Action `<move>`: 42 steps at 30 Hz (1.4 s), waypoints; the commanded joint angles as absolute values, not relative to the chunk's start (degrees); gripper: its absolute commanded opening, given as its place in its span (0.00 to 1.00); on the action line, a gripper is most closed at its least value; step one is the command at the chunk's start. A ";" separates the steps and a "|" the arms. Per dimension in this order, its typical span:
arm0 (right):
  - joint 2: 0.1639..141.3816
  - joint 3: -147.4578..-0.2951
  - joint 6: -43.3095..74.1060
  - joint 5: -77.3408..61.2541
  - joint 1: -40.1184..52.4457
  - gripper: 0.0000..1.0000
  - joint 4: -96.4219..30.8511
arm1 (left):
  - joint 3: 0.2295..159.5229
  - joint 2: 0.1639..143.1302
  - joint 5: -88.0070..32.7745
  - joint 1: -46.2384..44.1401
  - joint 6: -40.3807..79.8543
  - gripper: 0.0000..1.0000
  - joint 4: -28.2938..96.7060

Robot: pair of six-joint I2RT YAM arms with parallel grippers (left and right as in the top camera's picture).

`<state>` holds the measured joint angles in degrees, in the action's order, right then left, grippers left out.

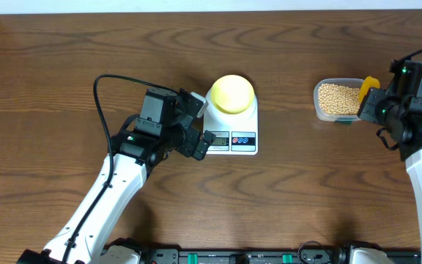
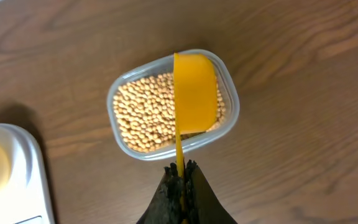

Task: Scoop item into bowl and weigh 50g on scale
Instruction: 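Lower the yellow scoop into the soybeans with the right gripper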

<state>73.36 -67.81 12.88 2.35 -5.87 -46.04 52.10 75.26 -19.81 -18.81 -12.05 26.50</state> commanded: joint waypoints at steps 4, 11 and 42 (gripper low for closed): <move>78.08 -67.90 11.46 5.85 -6.55 0.01 -45.47 | 51.77 75.66 -20.29 -18.57 -12.38 1.00 26.48; 79.20 -67.90 4.78 -4.25 -8.97 0.01 -43.68 | 51.77 75.66 -20.29 -18.57 -12.38 1.00 26.48; 88.14 -67.72 -3.62 -13.08 -14.31 0.01 -41.63 | 51.77 75.66 -20.29 -18.55 -12.38 1.00 26.48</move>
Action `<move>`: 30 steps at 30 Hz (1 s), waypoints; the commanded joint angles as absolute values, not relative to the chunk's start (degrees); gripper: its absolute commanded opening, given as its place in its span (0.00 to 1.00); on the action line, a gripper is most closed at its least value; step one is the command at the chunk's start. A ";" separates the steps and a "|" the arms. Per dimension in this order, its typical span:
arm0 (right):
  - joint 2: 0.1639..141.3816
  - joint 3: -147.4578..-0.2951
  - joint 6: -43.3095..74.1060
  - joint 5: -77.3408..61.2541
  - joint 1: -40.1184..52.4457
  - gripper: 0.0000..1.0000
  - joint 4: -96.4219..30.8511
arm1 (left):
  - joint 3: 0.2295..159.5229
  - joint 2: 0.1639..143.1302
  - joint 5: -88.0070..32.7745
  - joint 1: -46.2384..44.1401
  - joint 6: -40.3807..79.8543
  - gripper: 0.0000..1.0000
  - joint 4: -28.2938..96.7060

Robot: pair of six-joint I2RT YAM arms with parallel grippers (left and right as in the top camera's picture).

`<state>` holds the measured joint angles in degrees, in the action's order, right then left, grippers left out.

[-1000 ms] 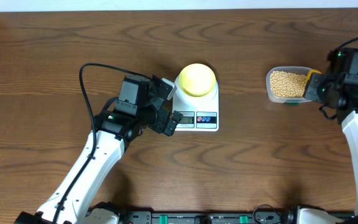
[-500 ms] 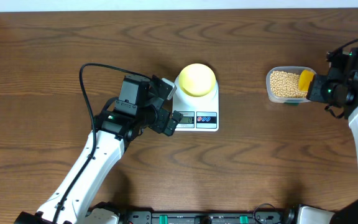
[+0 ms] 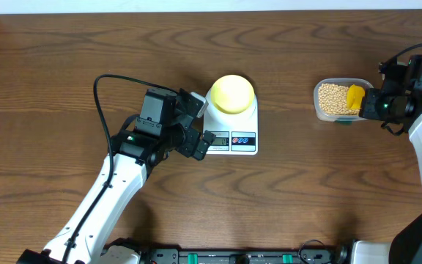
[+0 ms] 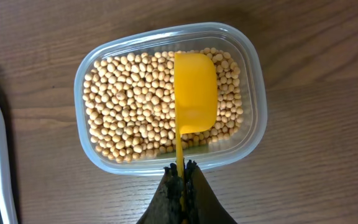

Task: Scoop item into bowl and weigh 50g on scale
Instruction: 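Lower the yellow scoop into the soybeans with the right gripper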

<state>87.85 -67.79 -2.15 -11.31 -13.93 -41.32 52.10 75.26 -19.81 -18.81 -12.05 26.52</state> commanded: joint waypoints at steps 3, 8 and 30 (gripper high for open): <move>88.14 -67.70 -3.75 -15.64 -14.31 0.01 -41.78 | 51.77 75.66 -20.29 -18.57 -12.36 1.00 26.50; 88.27 -67.68 -3.97 -18.35 -14.33 0.01 -41.60 | 51.77 75.66 -20.29 -18.57 -12.36 1.00 26.50; 89.69 -65.34 -6.31 -26.02 -19.18 0.01 -41.82 | 51.77 75.66 -20.29 -18.55 -12.38 1.00 26.50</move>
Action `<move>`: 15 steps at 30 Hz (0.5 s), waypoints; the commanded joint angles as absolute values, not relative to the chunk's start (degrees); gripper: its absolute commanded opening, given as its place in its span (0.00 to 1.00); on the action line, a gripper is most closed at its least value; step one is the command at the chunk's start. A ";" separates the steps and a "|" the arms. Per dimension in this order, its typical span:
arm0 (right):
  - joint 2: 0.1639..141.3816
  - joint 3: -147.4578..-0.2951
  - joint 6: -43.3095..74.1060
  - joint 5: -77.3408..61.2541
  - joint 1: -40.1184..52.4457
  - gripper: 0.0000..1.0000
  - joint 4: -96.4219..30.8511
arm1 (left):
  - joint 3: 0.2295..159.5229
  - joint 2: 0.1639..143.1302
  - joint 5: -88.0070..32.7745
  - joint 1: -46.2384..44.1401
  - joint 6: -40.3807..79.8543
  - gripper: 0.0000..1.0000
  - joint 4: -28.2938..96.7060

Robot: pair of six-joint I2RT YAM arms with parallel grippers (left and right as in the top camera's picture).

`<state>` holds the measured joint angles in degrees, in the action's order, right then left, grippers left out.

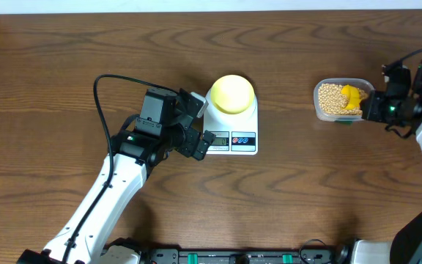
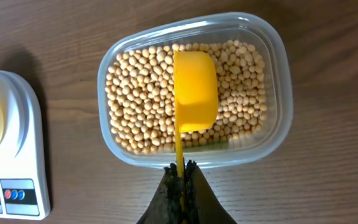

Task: Scoop item into bowl and weigh 50g on scale
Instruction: 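Lower the yellow scoop into the soybeans with the right gripper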

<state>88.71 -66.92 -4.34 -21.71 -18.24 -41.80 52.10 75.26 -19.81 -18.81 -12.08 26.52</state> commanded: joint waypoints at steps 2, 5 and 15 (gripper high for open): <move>89.69 -64.42 -6.33 -26.83 -19.51 0.01 -41.47 | 51.77 75.66 -20.29 -18.55 -12.38 1.00 26.50; 89.69 -63.09 -6.31 -29.45 -20.10 0.01 -40.66 | 51.77 75.66 -20.32 -18.55 -12.38 1.00 26.48; 89.69 -62.76 -5.82 -35.51 -22.72 0.01 -40.71 | 51.77 75.66 -20.29 -18.55 -12.38 1.00 26.48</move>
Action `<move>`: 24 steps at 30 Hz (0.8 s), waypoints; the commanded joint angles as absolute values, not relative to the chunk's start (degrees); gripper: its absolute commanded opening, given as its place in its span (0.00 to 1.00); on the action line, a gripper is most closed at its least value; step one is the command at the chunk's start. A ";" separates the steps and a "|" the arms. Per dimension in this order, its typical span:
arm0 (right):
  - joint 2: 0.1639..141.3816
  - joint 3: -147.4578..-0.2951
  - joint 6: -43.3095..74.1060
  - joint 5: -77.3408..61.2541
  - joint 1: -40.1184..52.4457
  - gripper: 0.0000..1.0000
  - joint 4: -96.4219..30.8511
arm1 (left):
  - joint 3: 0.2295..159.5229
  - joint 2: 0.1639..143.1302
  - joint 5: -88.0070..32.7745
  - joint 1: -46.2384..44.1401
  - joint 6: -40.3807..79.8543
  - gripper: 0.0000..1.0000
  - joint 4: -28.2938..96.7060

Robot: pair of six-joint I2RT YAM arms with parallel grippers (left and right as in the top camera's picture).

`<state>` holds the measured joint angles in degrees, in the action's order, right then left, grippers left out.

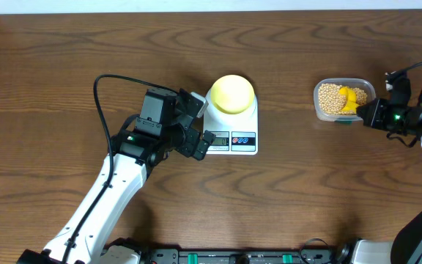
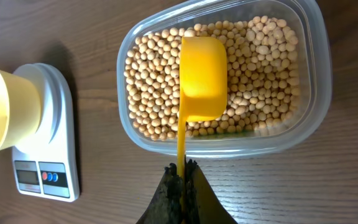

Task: Scoop item into bowl and weigh 50g on scale
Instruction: 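Lower the yellow scoop into the soybeans with the right gripper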

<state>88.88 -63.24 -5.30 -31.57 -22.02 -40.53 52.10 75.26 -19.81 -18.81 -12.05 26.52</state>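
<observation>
A clear plastic tub of soybeans (image 2: 222, 74) (image 1: 337, 99) sits at the table's right. My right gripper (image 2: 181, 171) (image 1: 372, 114) is shut on the thin handle of a yellow scoop (image 2: 202, 78) (image 1: 353, 97), whose bowl lies among the beans, tilted toward the scale. A pale yellow bowl (image 1: 231, 94) (image 2: 2, 109) stands on the white scale (image 1: 231, 126) (image 2: 42, 155) at mid table. My left gripper (image 1: 196, 121) rests just left of the scale; its fingers are hard to make out.
The scale's display and two buttons (image 1: 229, 139) face the near edge. A black cable (image 1: 101, 110) loops up from the left arm. Bare wooden table (image 1: 284, 198) lies between scale and tub.
My right gripper has drawn back to the right and tilted, so the scoop lies more on its side in the beans and the scale shows more in the wrist view. The left arm is unmoved.
The scoop was held above the tub's near edge, bowl over the beans. Then it was lower over the middle of the beans, then further in and tipping. Now it is tilted among the beans. The left arm stayed beside the scale throughout.
</observation>
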 commanded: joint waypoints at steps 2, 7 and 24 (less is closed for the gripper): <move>89.69 -62.76 -5.85 -35.55 -22.92 0.01 -40.93 | 51.77 75.66 -20.29 -18.57 -12.36 1.00 26.50; 89.71 -62.08 -4.08 -35.57 -22.96 0.01 -40.69 | 51.77 75.66 -20.29 -18.55 -12.38 1.00 26.48; 89.71 -57.93 -1.13 -45.06 -28.29 0.01 -37.45 | 51.77 75.66 -20.29 -18.57 -12.36 1.00 26.50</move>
<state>88.88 -58.61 -1.91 -40.36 -26.89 -37.08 52.10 75.26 -19.81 -18.81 -12.08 26.52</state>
